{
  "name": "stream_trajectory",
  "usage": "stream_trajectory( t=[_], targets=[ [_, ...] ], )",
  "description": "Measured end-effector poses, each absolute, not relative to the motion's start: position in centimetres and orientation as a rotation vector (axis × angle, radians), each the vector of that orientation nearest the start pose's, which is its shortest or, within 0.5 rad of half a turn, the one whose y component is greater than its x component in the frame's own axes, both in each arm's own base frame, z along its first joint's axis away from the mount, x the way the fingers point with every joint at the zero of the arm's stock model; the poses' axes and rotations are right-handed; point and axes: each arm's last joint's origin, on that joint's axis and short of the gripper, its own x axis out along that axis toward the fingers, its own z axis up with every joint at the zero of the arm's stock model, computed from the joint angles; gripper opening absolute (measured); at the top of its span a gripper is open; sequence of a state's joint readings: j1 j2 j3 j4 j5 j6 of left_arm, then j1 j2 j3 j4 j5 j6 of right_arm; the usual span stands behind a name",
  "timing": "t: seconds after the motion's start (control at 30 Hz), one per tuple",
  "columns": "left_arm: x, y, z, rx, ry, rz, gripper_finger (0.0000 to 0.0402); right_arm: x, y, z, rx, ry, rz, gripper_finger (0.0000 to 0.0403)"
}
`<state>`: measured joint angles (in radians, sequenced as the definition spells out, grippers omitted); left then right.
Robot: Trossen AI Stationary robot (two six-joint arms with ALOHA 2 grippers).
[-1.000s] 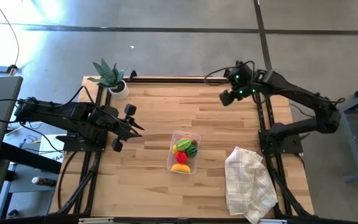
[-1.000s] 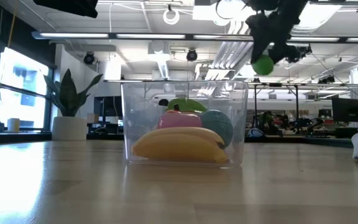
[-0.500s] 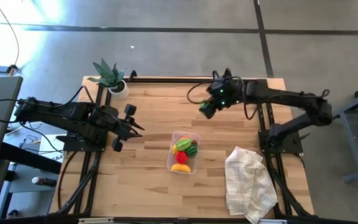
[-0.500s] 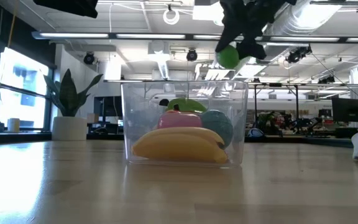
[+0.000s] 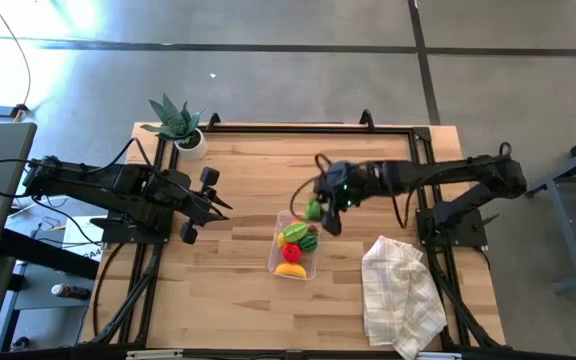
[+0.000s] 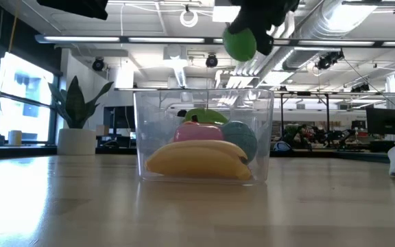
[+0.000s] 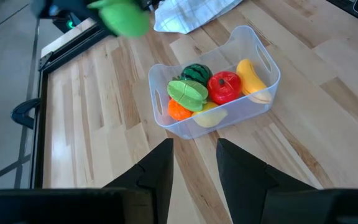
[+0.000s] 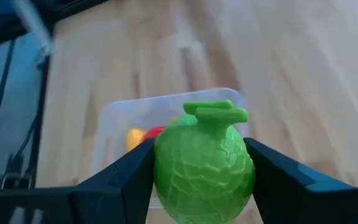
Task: Pick and placing Produce into tupperware
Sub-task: Put the melon into the transparent bin
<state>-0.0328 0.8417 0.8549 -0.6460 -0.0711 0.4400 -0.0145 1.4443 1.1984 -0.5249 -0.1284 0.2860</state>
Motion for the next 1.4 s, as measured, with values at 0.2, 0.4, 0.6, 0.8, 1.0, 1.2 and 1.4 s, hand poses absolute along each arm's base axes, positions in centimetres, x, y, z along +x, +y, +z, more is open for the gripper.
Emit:
stream_trajectory(
  t=[0.2,0.4,0.6,0.8,1.0,1.2,1.4],
  targets=[
    [16.6,-0.3,30.6,0.458,0.631,-0.103,0.0111,32.1,3.6,28.6,0.175,0.772,0.14,0.0209],
    [16.6,-0.3,30.6,0.458,0.631,-0.103,0.0111,33.6,6.8,26.3,0.108,0.82,0.228,0.0209],
    [16.6,-0.3,30.7,0.458,0.63,-0.102,0.0111,35.8,9.1,25.0,0.024,0.87,0.252,0.0209],
    [16.6,-0.3,30.6,0.458,0.631,-0.103,0.0111,37.3,9.7,21.8,0.031,0.968,0.197,0.0209],
    [16.6,-0.3,30.6,0.458,0.631,-0.103,0.0111,37.5,9.9,20.3,0.061,1.023,0.147,0.0209],
    [16.6,-0.3,30.6,0.458,0.631,-0.103,0.0111,37.1,10.6,20.2,0.032,1.042,0.131,0.0209],
    [16.6,-0.3,30.6,0.458,0.631,-0.102,0.0111,36.5,11.6,20.1,-0.035,1.063,0.119,0.0209]
  ],
)
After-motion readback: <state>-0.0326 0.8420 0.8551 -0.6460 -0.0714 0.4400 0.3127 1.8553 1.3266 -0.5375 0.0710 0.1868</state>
